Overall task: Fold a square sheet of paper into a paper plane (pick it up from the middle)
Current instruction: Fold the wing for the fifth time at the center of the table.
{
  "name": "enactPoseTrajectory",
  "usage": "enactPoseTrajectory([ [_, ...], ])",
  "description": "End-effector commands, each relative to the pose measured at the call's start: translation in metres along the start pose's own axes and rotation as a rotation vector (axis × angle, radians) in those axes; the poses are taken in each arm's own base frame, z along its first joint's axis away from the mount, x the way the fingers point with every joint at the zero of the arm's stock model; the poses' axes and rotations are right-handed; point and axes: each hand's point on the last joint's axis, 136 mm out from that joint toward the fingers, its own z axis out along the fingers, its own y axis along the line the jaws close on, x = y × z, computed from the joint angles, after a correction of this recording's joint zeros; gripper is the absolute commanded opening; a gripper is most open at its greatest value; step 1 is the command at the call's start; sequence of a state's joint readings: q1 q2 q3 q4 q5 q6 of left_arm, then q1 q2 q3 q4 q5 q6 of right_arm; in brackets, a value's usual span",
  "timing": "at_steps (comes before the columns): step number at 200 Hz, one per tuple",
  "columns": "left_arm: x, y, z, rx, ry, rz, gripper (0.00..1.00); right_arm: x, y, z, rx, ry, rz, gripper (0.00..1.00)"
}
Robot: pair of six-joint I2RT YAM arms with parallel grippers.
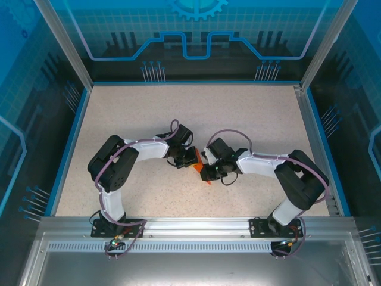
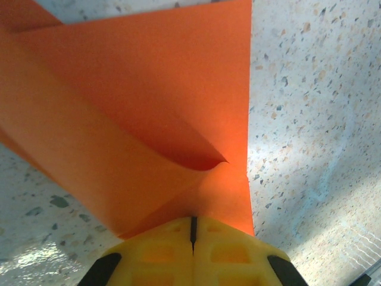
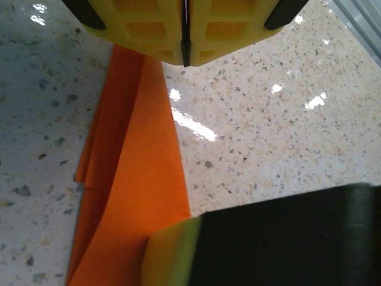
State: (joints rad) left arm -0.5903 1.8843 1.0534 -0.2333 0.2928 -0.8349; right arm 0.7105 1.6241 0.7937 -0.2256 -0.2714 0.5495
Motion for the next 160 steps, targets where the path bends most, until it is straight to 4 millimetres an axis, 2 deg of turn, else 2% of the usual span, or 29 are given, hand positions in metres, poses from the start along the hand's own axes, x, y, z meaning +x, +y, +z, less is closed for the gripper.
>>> enactPoseTrajectory([
  [1, 0.012, 0.063, 0.021, -0.22, 0.028, -0.035, 0.04, -0.001, -0.012, 0.004, 0.02, -0.003, 0.038, 0.09],
  [25, 0.007, 0.053, 0.019, -0.189, 0.02, 0.01, 0.05, 0.013, -0.027, 0.009, 0.034, 0.021, 0.071, 0.09],
  [43, 0.003, 0.037, 0.015, -0.138, 0.007, 0.063, 0.07, 0.026, -0.038, 0.015, 0.042, 0.053, 0.105, 0.09],
  [66, -0.003, 0.004, 0.001, -0.011, -0.026, 0.142, 0.12, 0.038, -0.045, 0.021, 0.029, 0.081, 0.138, 0.09],
  [82, -0.006, -0.023, -0.016, 0.103, -0.065, 0.19, 0.16, 0.041, -0.047, 0.023, 0.029, 0.089, 0.154, 0.09],
  [101, -0.003, -0.041, -0.03, 0.2, -0.093, 0.209, 0.19, 0.041, -0.048, 0.024, 0.033, 0.09, 0.17, 0.08],
  [120, 0.004, -0.042, -0.033, 0.244, -0.109, 0.194, 0.18, 0.041, -0.048, 0.025, 0.032, 0.091, 0.181, 0.08],
  [160, 0.026, -0.03, -0.022, 0.233, -0.099, 0.176, 0.1, 0.047, -0.049, 0.029, 0.032, 0.118, 0.201, 0.08],
])
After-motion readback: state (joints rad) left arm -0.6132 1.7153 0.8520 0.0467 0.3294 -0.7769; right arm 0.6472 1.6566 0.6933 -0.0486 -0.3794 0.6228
